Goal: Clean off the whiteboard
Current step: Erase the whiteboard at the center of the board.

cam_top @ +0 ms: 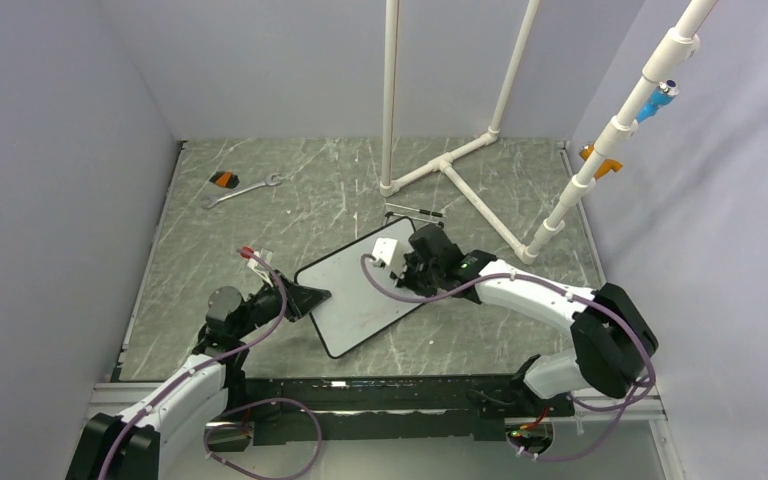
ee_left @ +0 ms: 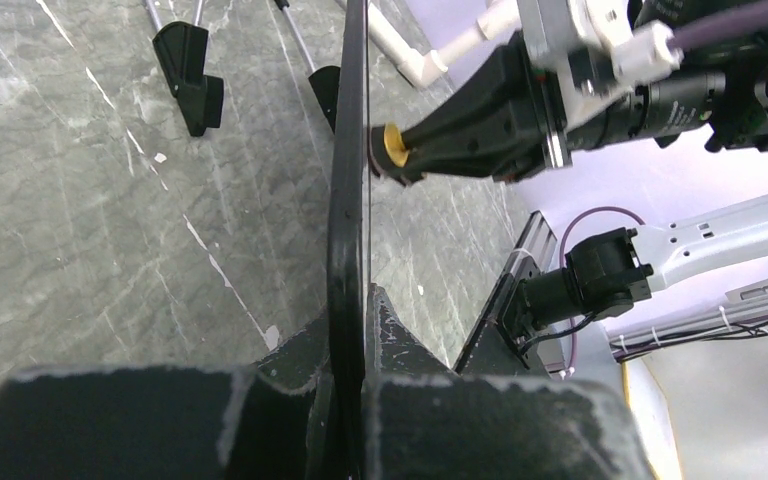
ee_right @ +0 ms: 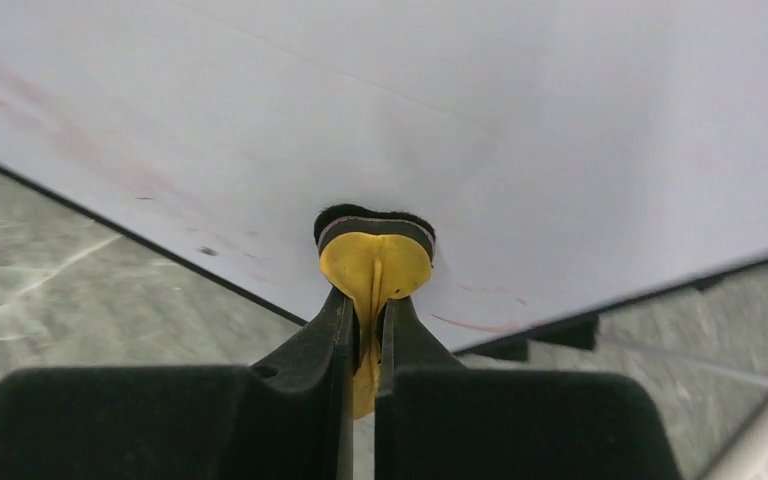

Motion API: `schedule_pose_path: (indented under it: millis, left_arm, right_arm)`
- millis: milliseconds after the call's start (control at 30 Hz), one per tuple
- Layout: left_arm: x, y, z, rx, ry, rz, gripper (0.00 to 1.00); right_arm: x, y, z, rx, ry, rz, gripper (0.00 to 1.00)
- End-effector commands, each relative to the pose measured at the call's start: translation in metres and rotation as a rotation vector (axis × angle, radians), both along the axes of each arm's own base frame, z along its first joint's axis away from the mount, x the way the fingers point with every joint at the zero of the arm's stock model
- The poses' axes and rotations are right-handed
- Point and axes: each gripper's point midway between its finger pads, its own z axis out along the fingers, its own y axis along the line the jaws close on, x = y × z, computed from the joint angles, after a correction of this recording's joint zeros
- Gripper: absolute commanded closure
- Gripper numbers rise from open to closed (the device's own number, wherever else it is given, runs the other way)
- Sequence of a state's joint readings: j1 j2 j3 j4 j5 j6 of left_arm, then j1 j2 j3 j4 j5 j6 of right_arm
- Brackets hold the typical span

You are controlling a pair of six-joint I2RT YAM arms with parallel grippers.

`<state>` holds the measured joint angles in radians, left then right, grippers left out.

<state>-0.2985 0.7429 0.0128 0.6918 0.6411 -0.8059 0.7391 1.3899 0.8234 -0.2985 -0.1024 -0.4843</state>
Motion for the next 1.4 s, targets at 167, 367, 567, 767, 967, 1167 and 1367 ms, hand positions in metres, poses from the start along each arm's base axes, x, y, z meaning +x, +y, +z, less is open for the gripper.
schedule_pose_path:
  millis: [167, 367, 567, 767, 967, 1167, 1367]
  left_arm:
    - [-0.016, -0.01, 0.026, -0.013, -0.12, -0.116, 1.0]
    - [-0.015, -0.012, 0.026, 0.007, -0.117, -0.143, 1.0]
    - [-0.017, -0.013, 0.027, -0.003, -0.124, -0.15, 1.0]
    - [-0.018, -0.013, 0.03, -0.008, -0.132, -0.155, 1.0]
    - [-0.019, -0.014, 0.031, -0.013, -0.13, -0.162, 1.0]
    - [-0.02, -0.013, 0.032, -0.015, -0.137, -0.16, 1.0]
    - [-0.019, -0.013, 0.032, -0.013, -0.142, -0.158, 1.0]
  right_arm:
    - [0.014, -0.002, 0.015, 0.024, -0.026, 0.031, 1.0]
    - [-0.002, -0.036, -0.017, -0.101, -0.035, 0.154, 1.0]
    - [-0.037, -0.054, -0.043, -0.166, -0.081, 0.395, 1.0]
    - [0.0, -0.045, -0.015, -0.152, -0.248, 0.367, 1.0]
    - [0.056, -0.023, 0.041, -0.065, -0.345, 0.267, 1.0]
    - [0.073, -0.03, 0.041, -0.101, -0.339, 0.234, 1.0]
    - [0.013, -0.057, -0.017, -0.201, -0.153, 0.396, 1.0]
